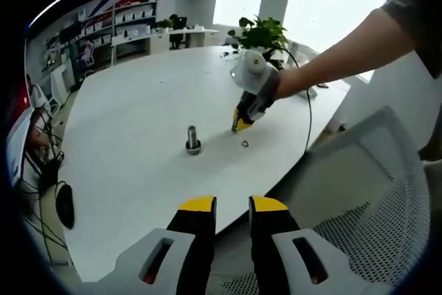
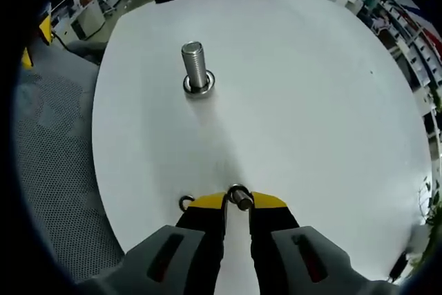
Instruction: Place the washer onto the threaded stud by aligning its center hole with the stud, sliding it down to the base, and recovering from edge contact or off-axis alignment until the washer reaches the visible bottom stop.
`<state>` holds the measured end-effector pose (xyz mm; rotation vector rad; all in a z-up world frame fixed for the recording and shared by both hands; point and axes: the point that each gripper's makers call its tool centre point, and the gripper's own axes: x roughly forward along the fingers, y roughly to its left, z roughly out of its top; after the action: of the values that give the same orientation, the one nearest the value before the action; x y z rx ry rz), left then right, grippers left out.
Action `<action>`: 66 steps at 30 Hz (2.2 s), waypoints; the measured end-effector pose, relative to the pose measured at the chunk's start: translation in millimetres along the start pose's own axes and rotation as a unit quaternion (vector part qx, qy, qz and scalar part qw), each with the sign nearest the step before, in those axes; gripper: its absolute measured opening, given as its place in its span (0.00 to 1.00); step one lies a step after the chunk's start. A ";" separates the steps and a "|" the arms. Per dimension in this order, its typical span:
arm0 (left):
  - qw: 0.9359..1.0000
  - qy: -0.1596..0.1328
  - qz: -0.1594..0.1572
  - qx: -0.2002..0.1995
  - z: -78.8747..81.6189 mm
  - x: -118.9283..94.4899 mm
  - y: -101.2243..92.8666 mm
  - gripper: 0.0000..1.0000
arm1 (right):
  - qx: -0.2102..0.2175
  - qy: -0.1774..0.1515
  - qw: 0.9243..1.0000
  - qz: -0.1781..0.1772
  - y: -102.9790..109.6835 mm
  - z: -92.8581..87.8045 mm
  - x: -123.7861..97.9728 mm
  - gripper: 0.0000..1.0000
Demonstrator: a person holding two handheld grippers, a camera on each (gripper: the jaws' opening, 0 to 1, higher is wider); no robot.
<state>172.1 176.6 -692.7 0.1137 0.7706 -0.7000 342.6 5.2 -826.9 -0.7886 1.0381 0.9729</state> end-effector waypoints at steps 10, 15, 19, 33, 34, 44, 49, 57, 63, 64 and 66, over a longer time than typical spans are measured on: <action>1.000 -0.001 0.002 -0.001 0.4 -0.3 1.0 0.16 | 0.006 0.000 1.000 -0.001 1.0 -2.8 1.6 0.15; 1.000 -0.003 0.003 -0.002 1.3 -0.8 1.2 0.16 | 0.006 -0.001 1.000 -0.006 -0.3 -3.9 -3.5 0.16; 1.000 -0.004 0.004 -0.002 1.4 -0.8 1.5 0.16 | 0.019 0.001 1.000 -0.009 -2.0 -9.5 -7.7 0.16; 1.000 -0.003 -0.005 -0.009 0.3 -0.4 -1.1 0.17 | 0.038 -0.002 0.999 -0.010 13.9 -21.9 -20.1 0.16; 1.000 -0.006 -0.005 -0.009 1.4 -0.7 -0.8 0.17 | 0.038 -0.002 0.999 -0.009 16.3 -21.6 -19.9 0.16; 1.000 -0.005 -0.002 -0.010 0.9 -0.8 1.1 0.17 | 0.055 -0.003 0.998 0.023 40.6 -16.4 -10.1 0.22; 1.000 -0.004 -0.002 -0.009 0.6 -0.9 0.9 0.17 | 0.054 0.006 0.998 0.031 45.4 -19.7 -1.4 0.22; 1.000 -0.006 -0.003 -0.006 1.1 -1.2 0.2 0.16 | 0.053 0.010 0.998 0.028 47.5 -19.0 2.6 0.22; 1.000 -0.006 -0.004 -0.004 0.8 -1.3 -0.4 0.16 | 0.002 0.012 0.999 0.031 48.2 -18.9 3.7 0.21; 1.000 -0.006 -0.004 -0.004 0.8 -1.1 -0.7 0.16 | -0.004 0.012 0.999 0.034 48.1 -18.9 3.8 0.21; 1.000 -0.008 -0.003 -0.004 1.3 -1.3 -0.3 0.16 | -0.015 0.009 0.999 0.037 48.4 -18.2 3.6 0.21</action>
<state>172.1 176.6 -690.9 0.0980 0.7594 -0.7025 292.5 8.2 -840.1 -0.7891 1.0780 1.0477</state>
